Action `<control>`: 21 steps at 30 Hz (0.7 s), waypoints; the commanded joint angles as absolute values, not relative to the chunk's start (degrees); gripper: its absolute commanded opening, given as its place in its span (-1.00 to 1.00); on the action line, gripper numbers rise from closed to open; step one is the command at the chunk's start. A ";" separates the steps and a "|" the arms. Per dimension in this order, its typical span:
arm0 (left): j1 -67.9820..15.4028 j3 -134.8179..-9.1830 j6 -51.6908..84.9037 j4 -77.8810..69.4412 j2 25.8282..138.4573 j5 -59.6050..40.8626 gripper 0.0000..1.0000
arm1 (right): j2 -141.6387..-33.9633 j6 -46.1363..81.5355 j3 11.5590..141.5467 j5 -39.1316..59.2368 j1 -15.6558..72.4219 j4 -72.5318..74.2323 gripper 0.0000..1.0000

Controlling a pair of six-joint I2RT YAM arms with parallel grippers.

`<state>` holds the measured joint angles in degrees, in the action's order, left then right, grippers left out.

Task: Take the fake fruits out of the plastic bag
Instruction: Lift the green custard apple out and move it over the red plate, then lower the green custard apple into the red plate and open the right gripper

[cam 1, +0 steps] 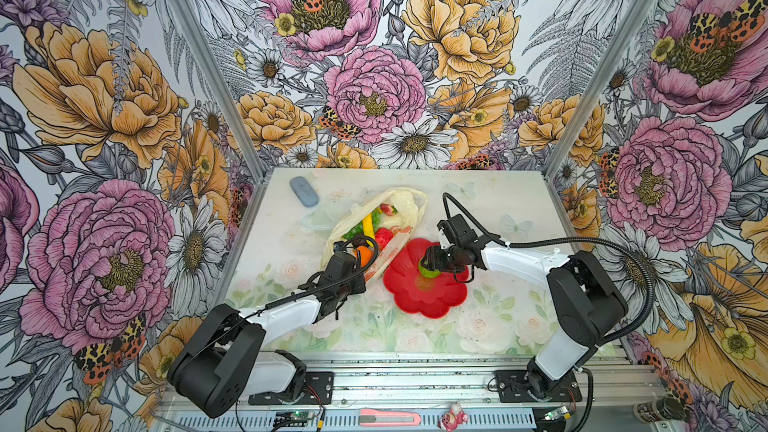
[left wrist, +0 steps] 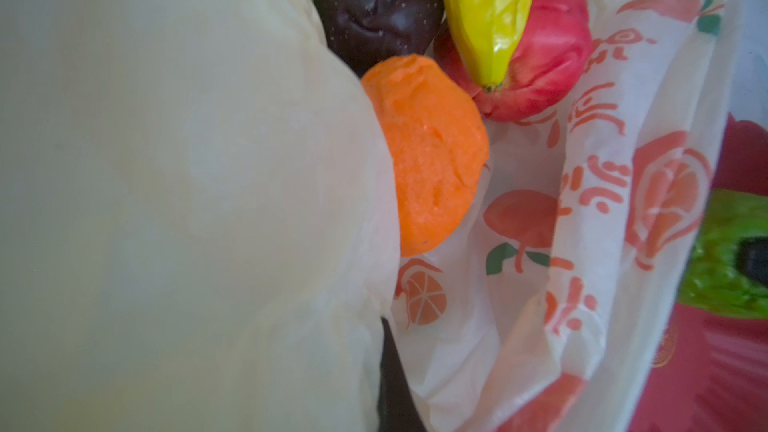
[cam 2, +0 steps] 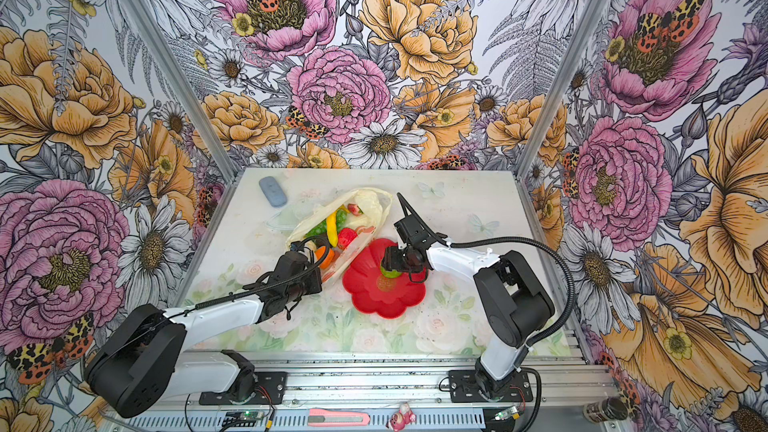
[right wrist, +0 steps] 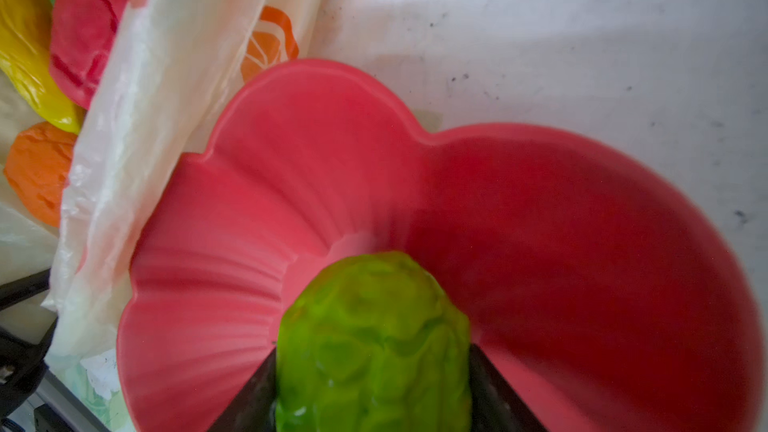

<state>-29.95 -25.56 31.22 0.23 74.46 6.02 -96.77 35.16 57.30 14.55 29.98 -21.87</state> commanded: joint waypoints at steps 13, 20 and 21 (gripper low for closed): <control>-28.46 -27.67 32.14 1.67 75.15 5.81 -1.00 | -90.43 35.74 48.41 13.33 23.19 -21.11 -0.07; -28.56 -27.42 32.54 1.58 75.32 5.71 -0.96 | -88.84 35.82 47.39 13.29 22.19 -21.18 -0.09; -28.54 -27.38 32.50 1.65 75.32 5.62 -0.96 | -88.77 35.84 47.55 13.35 22.22 -21.18 -0.09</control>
